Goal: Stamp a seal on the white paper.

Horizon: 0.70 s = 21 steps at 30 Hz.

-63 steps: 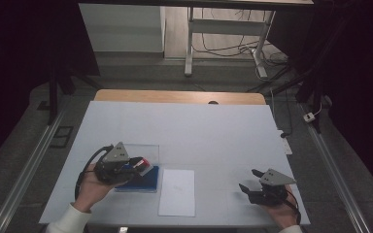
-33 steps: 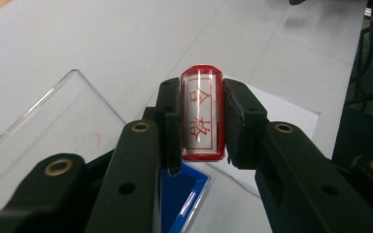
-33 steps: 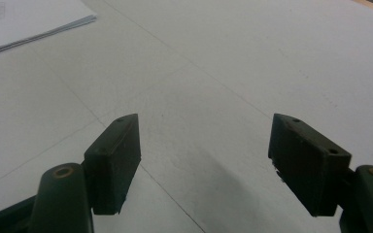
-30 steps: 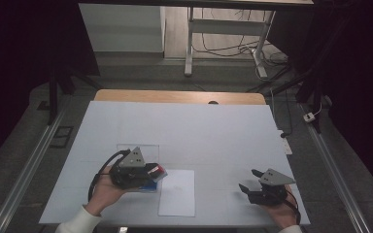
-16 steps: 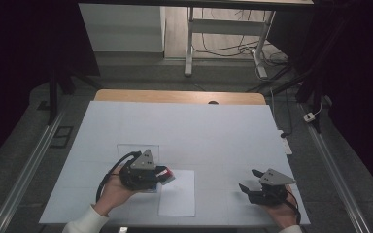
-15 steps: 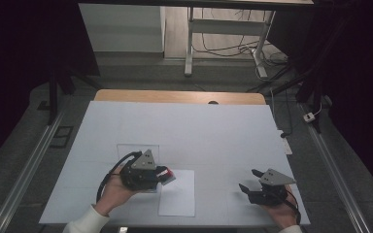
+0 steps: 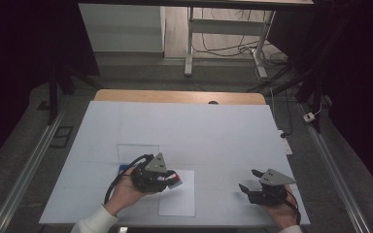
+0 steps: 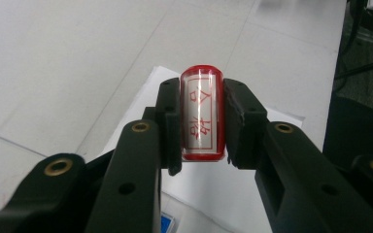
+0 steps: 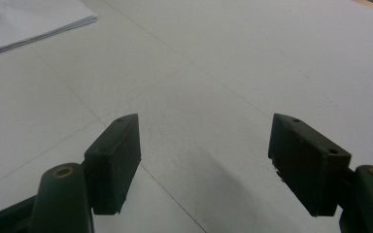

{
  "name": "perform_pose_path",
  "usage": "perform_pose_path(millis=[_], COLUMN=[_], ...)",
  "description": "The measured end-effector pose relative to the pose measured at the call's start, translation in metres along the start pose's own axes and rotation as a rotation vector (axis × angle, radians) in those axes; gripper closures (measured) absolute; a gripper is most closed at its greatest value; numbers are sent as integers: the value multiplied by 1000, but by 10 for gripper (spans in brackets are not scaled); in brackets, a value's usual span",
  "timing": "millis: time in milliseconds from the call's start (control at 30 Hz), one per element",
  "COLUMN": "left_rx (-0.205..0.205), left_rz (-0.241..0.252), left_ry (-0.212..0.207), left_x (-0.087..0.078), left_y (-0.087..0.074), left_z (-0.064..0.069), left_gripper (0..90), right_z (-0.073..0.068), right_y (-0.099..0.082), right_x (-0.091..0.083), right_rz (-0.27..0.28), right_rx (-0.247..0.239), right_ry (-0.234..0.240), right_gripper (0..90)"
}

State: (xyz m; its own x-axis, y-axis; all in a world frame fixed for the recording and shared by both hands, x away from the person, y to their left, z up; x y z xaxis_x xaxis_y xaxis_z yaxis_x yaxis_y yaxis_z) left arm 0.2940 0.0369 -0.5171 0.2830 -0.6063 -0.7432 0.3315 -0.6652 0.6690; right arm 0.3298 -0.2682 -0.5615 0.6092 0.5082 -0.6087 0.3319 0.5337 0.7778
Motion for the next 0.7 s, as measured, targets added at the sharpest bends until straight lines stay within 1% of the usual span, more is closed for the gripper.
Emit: perform_pose_path(millis=[67, 267, 367, 533, 700], left_rx=[0, 6, 8, 6, 15], left_rz=[-9, -38, -53, -73, -97], left_ry=[0, 0, 9, 10, 20], left_x=[4, 13, 17, 24, 29], left_y=[0, -1, -2, -3, -4], left_z=[1, 2, 1, 0, 0], left_gripper=[704, 704, 704, 704, 704], right_z=[0, 0, 0, 0, 0], right_y=[0, 0, -1, -1, -1], right_x=[0, 1, 1, 1, 1], right_rz=[-1, -3, -3, -5, -6], right_rx=[1, 0, 4, 2, 2], right_ry=[-6, 1, 1, 2, 1], right_gripper=[270, 270, 270, 270, 270])
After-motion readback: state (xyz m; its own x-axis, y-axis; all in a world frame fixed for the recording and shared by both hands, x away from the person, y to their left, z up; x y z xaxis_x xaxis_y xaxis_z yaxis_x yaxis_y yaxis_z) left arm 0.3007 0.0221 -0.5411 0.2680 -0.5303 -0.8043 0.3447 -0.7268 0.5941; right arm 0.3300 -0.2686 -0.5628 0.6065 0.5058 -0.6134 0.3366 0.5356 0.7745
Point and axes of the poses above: each handheld gripper's, and its own axes: x roughly forward along the jaws, y roughly out of its top, z roughly to its right, the point moved 8 cm from there along x, roughly forward along the jaws, and after that the axes turned 2 degrees about -z, right-handed, at the moved point
